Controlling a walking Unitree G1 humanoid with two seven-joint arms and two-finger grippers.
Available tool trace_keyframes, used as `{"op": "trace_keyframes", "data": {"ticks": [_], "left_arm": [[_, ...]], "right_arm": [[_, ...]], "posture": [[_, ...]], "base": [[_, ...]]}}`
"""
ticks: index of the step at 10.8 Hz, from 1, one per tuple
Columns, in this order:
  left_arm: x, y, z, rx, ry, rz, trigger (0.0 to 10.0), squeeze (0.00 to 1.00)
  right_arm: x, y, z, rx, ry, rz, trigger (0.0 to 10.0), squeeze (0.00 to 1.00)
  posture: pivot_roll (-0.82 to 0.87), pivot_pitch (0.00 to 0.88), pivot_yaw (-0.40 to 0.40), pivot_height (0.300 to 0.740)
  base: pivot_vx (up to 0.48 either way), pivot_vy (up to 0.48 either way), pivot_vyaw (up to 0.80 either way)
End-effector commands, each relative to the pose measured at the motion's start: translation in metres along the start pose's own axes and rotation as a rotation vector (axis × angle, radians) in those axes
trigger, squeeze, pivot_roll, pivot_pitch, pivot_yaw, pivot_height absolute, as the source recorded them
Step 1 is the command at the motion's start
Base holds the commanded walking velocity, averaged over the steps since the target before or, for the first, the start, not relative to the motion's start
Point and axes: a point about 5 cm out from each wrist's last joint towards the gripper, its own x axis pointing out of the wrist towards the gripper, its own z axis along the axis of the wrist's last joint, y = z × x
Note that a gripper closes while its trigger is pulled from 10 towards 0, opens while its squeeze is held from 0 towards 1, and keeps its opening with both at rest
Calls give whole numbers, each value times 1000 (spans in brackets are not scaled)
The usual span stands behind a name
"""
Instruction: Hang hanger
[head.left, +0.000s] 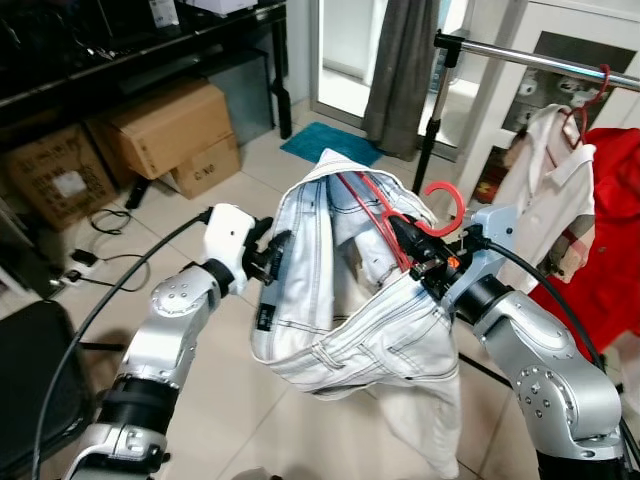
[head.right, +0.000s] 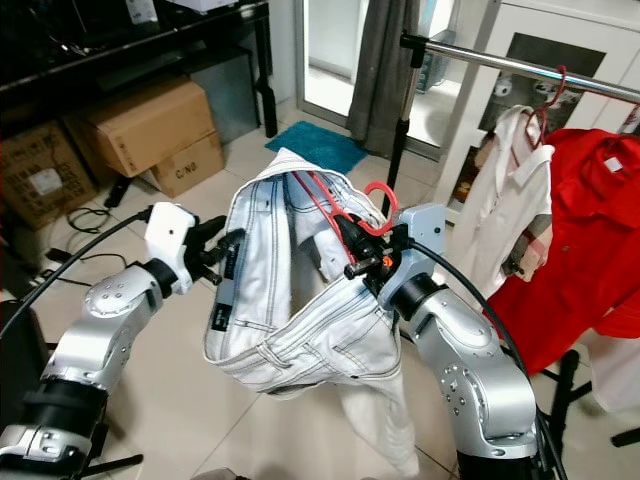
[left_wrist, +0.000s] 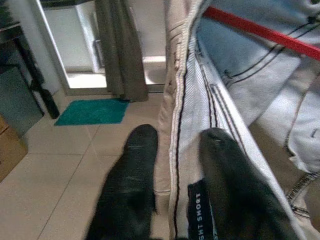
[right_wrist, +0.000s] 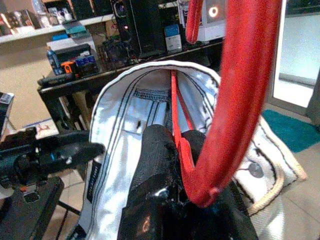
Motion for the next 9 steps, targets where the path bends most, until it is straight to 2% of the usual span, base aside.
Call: {"op": "trace_keyframes", "data": {"ticks": [1, 5, 6, 9], "left_arm": [[-6, 7, 3, -14, -16, 39, 0, 0], [-16, 21, 6, -8, -12, 63, 0, 0], [-18, 37, 16, 13, -22, 93, 0, 0], [-19, 56, 35, 64, -31, 100, 0, 0]], "right_arm": [[4, 7, 14, -20, -58, 57, 0, 0], [9, 8, 13, -31, -49, 65, 0, 0], [7, 5, 10, -59, -33, 59, 0, 0], [2, 3, 9, -68, -29, 51, 0, 0]], "posture": [[-83, 0, -3, 740], [-70, 0, -6, 740], [-75, 0, 9, 740], [-49, 0, 22, 740]], "base": [[0, 0, 0], [0, 0, 0], [0, 0, 0], [0, 0, 0]]}}
